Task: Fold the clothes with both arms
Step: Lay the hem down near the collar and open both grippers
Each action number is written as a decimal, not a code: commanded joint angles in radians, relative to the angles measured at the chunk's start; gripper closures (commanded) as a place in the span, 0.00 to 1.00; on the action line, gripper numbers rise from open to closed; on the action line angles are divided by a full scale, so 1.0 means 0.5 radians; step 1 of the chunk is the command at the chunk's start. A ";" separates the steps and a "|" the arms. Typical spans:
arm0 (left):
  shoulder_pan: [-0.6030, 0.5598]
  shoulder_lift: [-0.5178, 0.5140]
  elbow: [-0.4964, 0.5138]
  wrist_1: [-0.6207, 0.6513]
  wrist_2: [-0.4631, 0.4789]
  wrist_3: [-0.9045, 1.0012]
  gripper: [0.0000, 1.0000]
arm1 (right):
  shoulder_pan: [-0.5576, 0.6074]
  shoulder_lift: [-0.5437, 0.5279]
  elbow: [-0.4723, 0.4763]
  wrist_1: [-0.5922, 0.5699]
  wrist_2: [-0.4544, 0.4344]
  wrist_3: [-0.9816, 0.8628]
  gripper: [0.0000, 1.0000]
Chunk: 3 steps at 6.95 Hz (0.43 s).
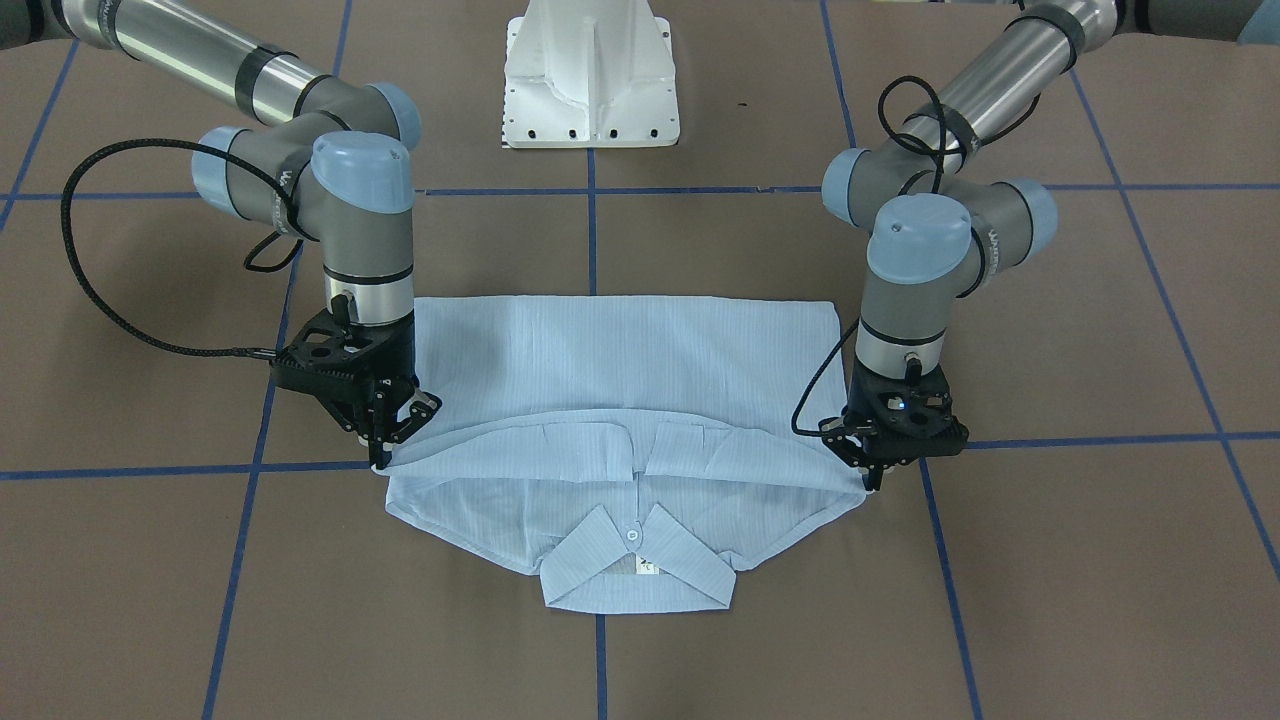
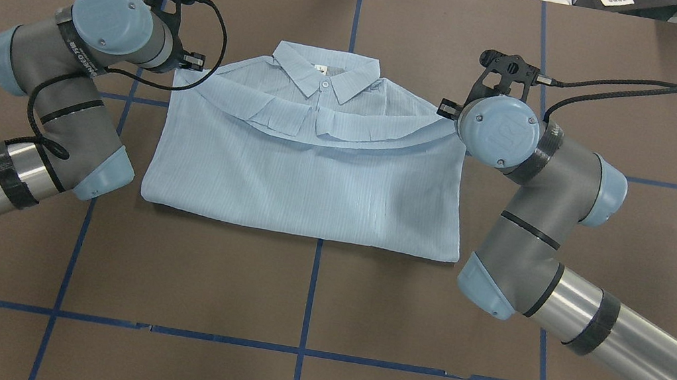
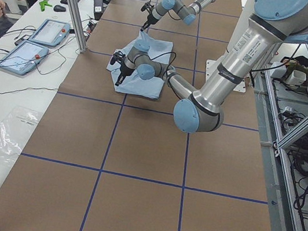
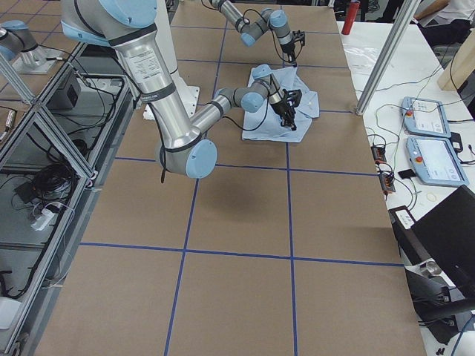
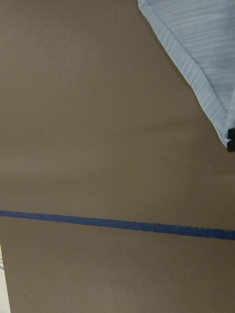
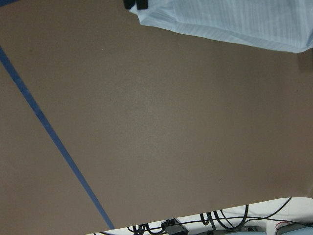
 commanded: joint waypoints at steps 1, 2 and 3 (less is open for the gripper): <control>-0.002 -0.002 0.040 -0.047 0.001 0.025 1.00 | 0.019 0.006 -0.024 0.010 0.011 -0.018 1.00; -0.002 -0.002 0.040 -0.047 0.001 0.050 1.00 | 0.025 0.019 -0.027 0.010 0.011 -0.018 1.00; -0.006 0.001 0.037 -0.050 -0.002 0.056 0.21 | 0.025 0.019 -0.027 0.010 0.011 -0.018 0.72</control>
